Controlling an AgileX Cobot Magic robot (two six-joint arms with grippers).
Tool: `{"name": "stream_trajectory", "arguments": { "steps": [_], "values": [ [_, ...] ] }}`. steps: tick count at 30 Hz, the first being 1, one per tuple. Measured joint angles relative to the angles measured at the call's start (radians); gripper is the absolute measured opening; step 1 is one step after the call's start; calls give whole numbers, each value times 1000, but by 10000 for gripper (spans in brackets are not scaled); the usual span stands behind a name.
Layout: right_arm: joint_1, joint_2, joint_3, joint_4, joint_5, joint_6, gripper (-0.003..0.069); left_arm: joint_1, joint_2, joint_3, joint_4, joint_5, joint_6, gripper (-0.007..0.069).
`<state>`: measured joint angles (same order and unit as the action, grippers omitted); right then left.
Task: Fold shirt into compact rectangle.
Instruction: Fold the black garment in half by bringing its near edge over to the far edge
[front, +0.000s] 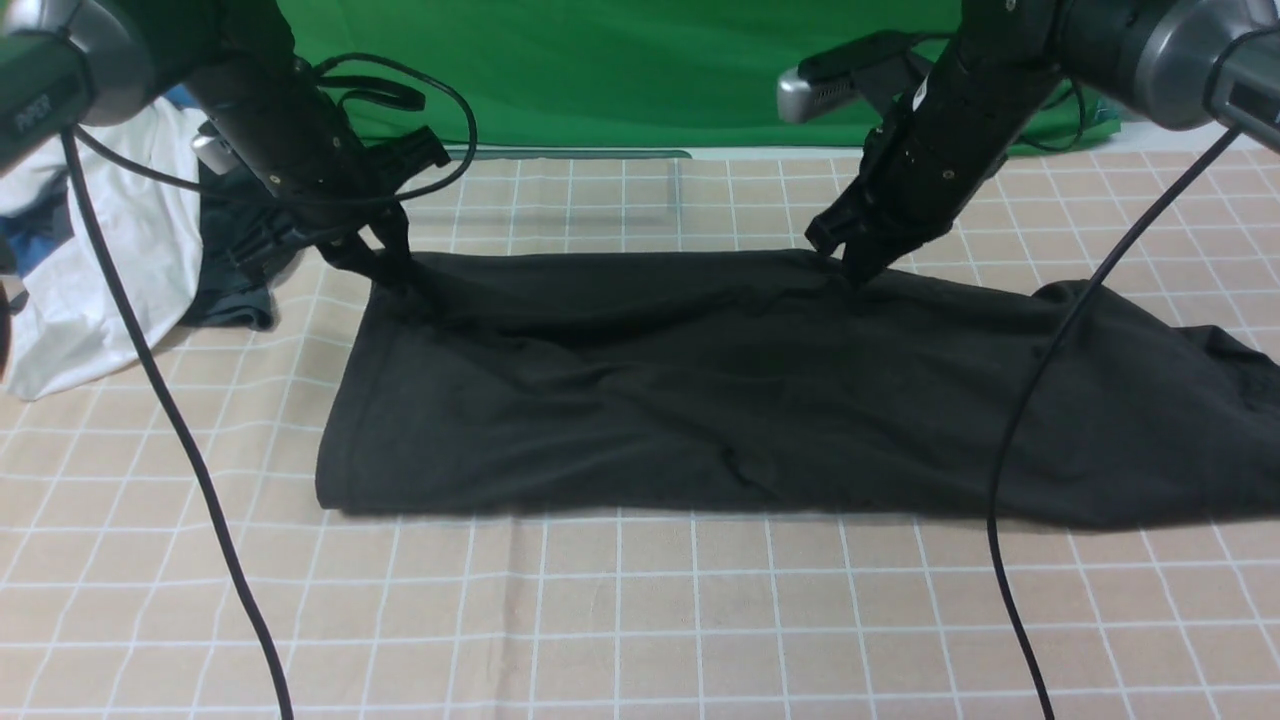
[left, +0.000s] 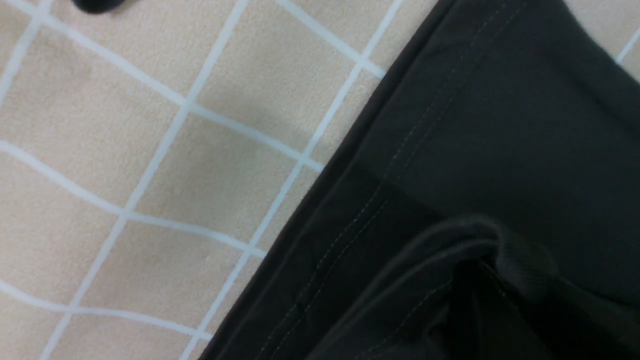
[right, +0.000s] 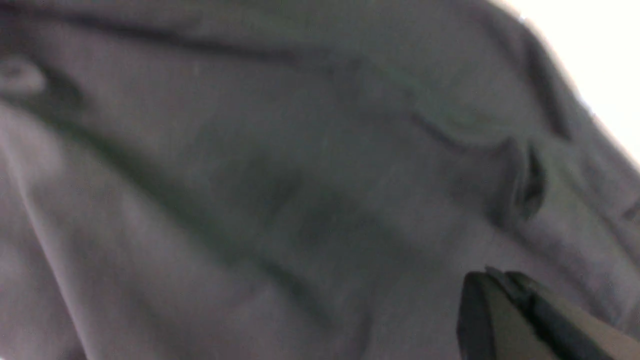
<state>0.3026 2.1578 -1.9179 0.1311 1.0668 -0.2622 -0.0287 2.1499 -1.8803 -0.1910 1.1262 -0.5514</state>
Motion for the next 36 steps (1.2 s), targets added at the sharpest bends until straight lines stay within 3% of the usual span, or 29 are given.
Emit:
{"name": "stream_trajectory", "arguments": {
  "steps": [9, 13, 17, 21, 28, 36],
  "values": [
    [0, 0, 0, 0, 58, -30, 38, 30, 0, 0, 65, 18, -116, 94],
    [0, 0, 0, 1, 69, -35, 38, 43, 0, 0, 116, 26, -124, 205],
    [0, 0, 0, 1, 82, -45, 38, 41, -3, -7, 58, 69, -59, 267],
    [0, 0, 0, 2, 85, -53, 38, -26, -4, -7, -37, 83, 88, 226],
    [0, 0, 0, 4, 85, -53, 38, -192, 42, -7, 90, 41, 105, 36],
    [-1, -1, 0, 4, 85, -56, 38, -163, 127, -7, 139, -90, 82, 13]
  ]
}}
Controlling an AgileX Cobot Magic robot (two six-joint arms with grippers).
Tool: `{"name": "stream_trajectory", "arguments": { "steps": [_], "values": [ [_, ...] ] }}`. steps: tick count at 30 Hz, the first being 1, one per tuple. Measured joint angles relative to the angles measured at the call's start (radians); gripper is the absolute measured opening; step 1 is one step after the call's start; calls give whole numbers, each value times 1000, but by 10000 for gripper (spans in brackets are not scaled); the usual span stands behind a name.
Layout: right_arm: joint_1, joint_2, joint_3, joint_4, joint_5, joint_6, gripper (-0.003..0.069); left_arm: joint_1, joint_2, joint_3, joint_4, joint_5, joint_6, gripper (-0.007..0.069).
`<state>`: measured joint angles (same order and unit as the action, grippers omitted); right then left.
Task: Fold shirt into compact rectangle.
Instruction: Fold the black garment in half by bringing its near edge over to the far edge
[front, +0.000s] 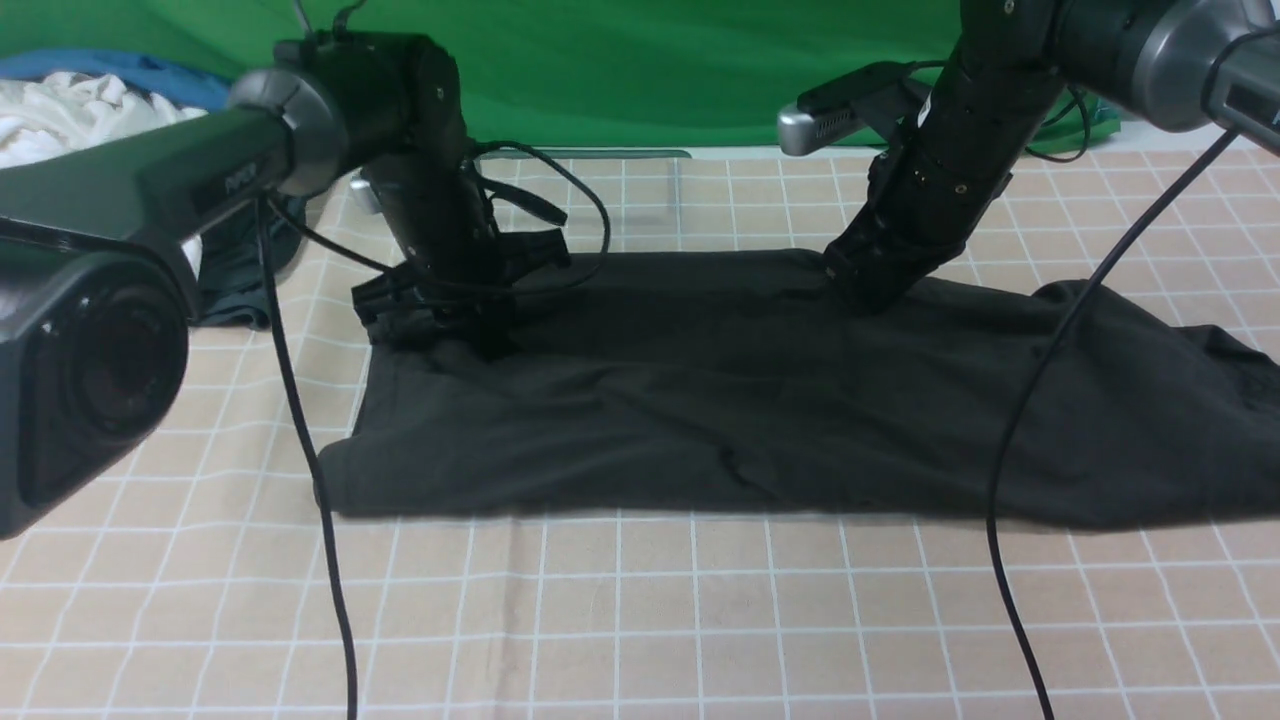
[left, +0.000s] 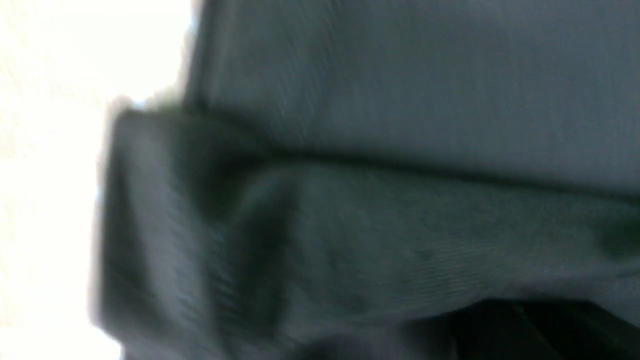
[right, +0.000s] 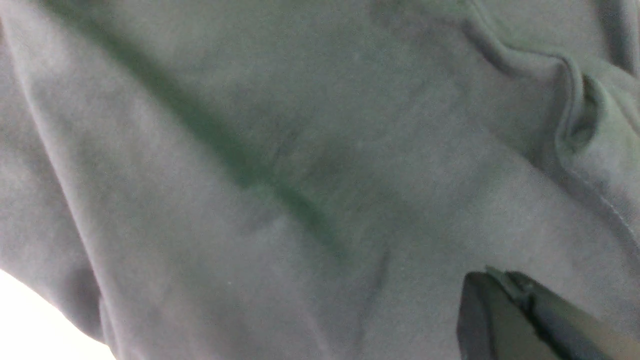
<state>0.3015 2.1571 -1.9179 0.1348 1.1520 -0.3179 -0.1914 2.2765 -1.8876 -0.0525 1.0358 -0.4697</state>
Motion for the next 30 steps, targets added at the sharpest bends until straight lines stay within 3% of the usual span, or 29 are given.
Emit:
{"name": "stream_trajectory", "arguments": {
  "steps": [4, 8, 17, 26, 27, 30],
  "values": [
    [-16, -17, 0, 1, 0, -4, 38, 44, 0, -53, 7, -44, -4, 13],
    [-47, -61, -1, 1, 1, -23, 38, 88, -2, -173, 7, 33, 14, 13],
    [-64, -93, -3, 2, 5, -28, 38, 71, -7, -283, -22, 174, 356, 46],
    [-64, -93, -3, 24, 5, -28, 38, 48, 49, -283, 42, 122, 581, 330],
    [-64, -93, -3, 26, 5, -28, 38, 46, 61, -283, 42, 119, 620, 395],
    [-64, -93, -3, 26, 5, -27, 38, 43, 77, -283, 45, 114, 647, 453]
  ]
}}
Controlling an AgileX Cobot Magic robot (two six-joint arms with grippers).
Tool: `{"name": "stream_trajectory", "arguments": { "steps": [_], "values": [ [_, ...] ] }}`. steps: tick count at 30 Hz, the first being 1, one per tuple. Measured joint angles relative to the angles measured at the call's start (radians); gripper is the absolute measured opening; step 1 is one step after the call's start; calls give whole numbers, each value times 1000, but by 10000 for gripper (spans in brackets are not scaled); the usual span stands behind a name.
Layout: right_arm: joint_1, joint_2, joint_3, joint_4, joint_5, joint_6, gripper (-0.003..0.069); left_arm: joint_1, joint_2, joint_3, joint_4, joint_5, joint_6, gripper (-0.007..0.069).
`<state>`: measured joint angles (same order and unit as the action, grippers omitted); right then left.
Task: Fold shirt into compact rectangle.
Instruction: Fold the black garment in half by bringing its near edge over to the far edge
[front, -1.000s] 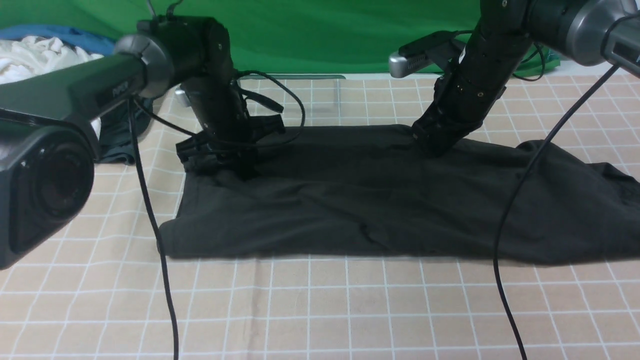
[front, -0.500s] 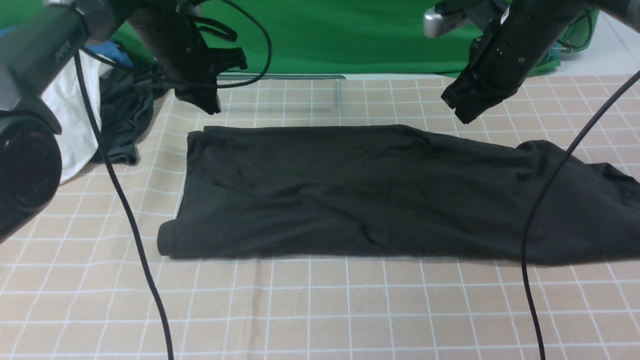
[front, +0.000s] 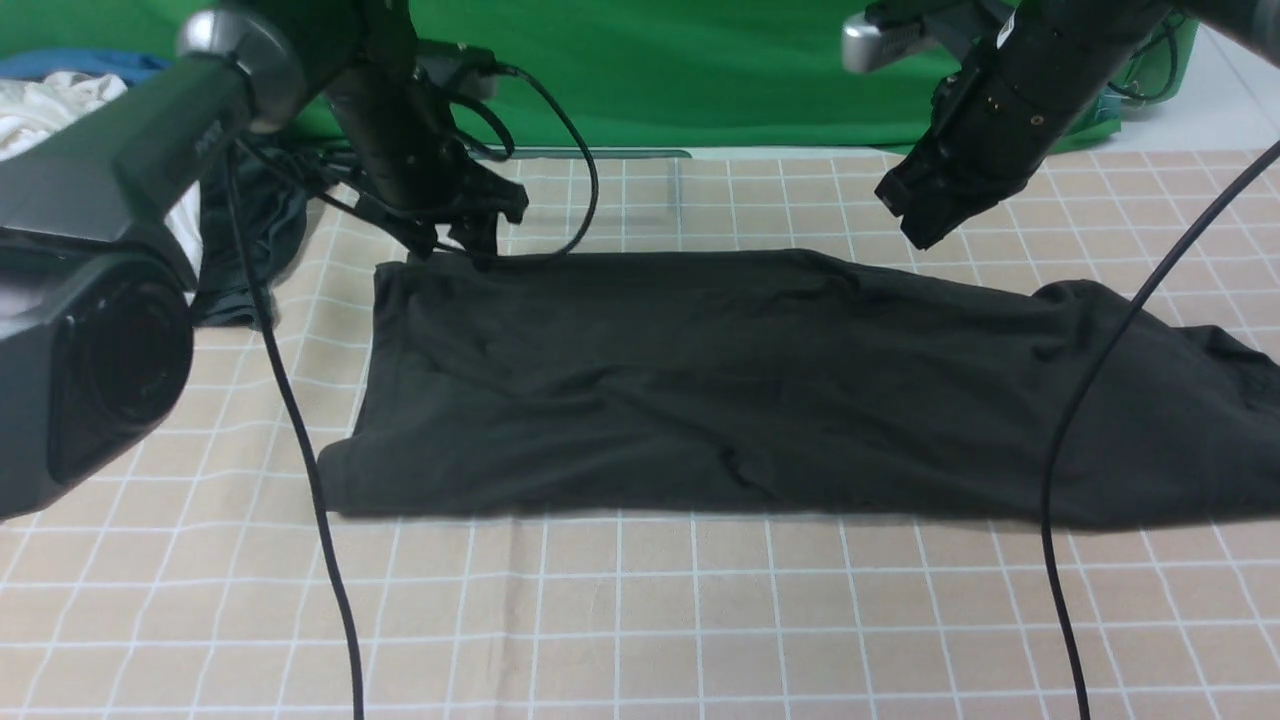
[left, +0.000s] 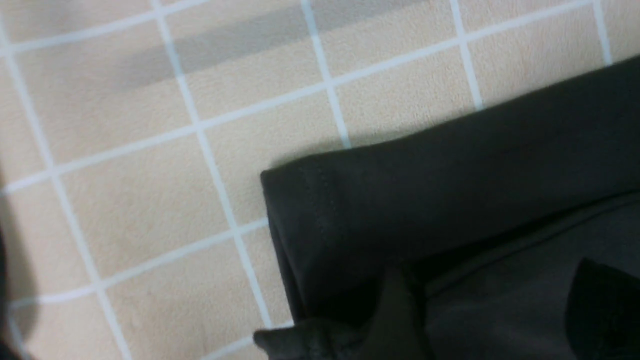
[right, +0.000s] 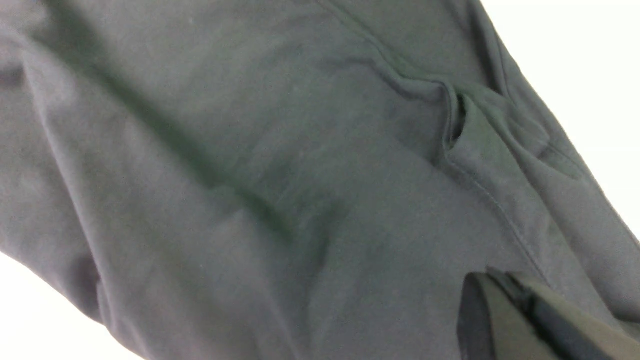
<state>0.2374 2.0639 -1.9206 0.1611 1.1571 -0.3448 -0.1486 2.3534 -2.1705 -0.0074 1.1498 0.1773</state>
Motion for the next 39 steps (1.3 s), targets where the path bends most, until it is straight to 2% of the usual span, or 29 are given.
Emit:
{"name": "stream_trajectory", "arguments": {
  "steps": [3, 8, 15, 19, 21, 24, 28, 32, 36, 39],
  "values": [
    [0, 0, 0, 1, 0, 0, 38, 0, 27, 0, 16, -13, 22, 486],
    [0, 0, 0, 4, 0, 0, 38, 0, 46, 0, 31, -18, 35, 451],
    [0, 0, 0, 24, 0, 0, 38, 0, 53, 0, 52, -4, 96, 175],
    [0, 0, 0, 25, 0, 0, 38, -1, 54, 0, 53, -6, 96, 139],
    [0, 0, 0, 25, 0, 0, 38, -4, 54, 0, 53, -3, 100, 143],
    [0, 0, 0, 25, 0, 0, 38, -23, 54, 0, 58, 28, 169, 187],
    [0, 0, 0, 29, 0, 0, 38, -62, 54, 0, 71, 25, 253, 289],
    [0, 0, 0, 31, 0, -1, 38, -76, 54, 0, 76, -49, 270, 371],
    [0, 0, 0, 31, 0, -1, 38, -76, 54, 0, 96, -73, 282, 414],
    [0, 0, 0, 32, 0, -1, 38, -76, 59, 0, 126, -73, 291, 415]
  ]
}}
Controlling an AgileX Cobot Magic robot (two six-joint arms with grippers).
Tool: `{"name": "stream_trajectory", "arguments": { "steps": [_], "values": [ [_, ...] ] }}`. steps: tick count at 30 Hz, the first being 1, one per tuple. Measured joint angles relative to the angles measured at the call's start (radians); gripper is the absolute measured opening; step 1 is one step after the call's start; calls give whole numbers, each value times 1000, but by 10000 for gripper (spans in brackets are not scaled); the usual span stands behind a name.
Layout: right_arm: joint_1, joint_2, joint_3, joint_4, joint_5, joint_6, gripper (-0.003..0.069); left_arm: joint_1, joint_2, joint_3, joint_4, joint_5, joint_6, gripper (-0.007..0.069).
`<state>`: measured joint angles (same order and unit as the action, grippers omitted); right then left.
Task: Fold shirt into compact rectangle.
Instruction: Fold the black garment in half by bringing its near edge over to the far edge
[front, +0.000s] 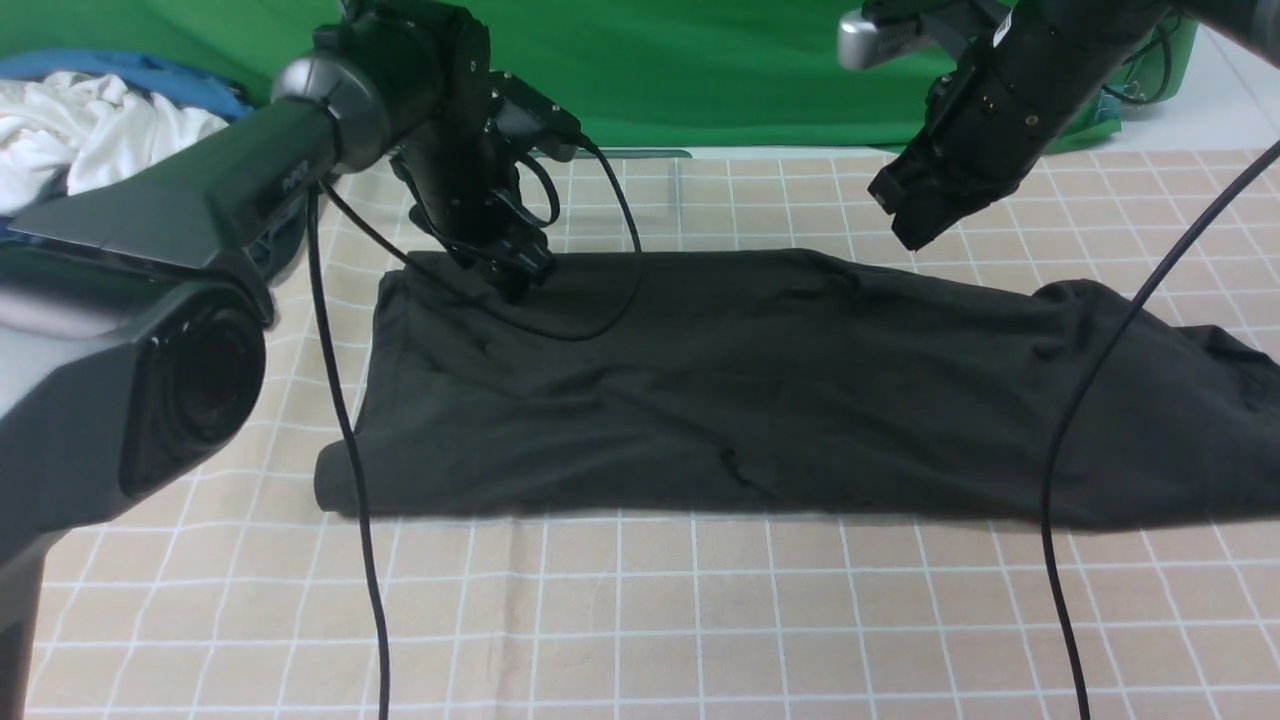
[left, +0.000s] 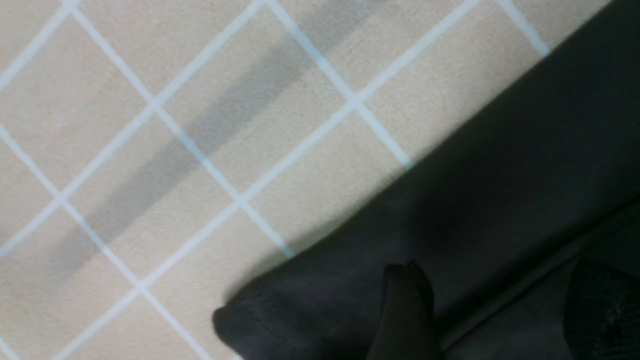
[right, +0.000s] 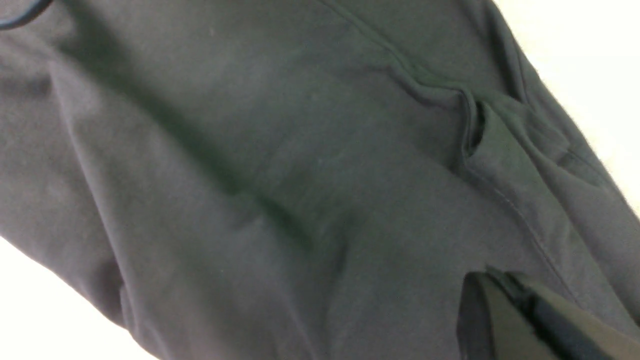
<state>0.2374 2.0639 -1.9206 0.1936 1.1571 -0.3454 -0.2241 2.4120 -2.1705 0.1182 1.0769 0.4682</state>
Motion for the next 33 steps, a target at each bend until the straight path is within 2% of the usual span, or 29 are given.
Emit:
{"name": "stream_trajectory", "arguments": {
  "steps": [7, 9, 10, 11, 12, 14, 17, 22, 28, 33],
  "values": [
    [0, 0, 0, 15, 0, 0, 40, -2, 24, -9, 52, 53, 42, 384],
    [0, 0, 0, 15, 0, 0, 41, -4, 24, -10, 56, 69, 67, 336],
    [0, 0, 0, 15, 0, 0, 42, -5, 25, -13, 55, 88, 79, 277],
    [0, 0, 0, 15, 0, 0, 42, -5, 25, -13, 55, 88, 79, 269],
    [0, 0, 0, 15, 0, 0, 41, -5, 26, -13, 54, 107, 92, 178],
    [0, 0, 0, 15, 0, 0, 41, -5, 27, -15, 59, 118, 86, 83],
    [0, 0, 0, 15, 0, 0, 43, -5, 34, -38, 70, 131, 45, 27],
    [0, 0, 0, 13, -11, 0, 44, -5, 58, -150, 84, 144, -85, 28],
    [0, 0, 0, -25, -104, -10, 60, -5, 52, -228, 84, 145, -155, 27],
    [0, 15, 0, -41, -171, -60, 175, -5, 53, -230, 85, 147, -175, 29]
  ]
}}
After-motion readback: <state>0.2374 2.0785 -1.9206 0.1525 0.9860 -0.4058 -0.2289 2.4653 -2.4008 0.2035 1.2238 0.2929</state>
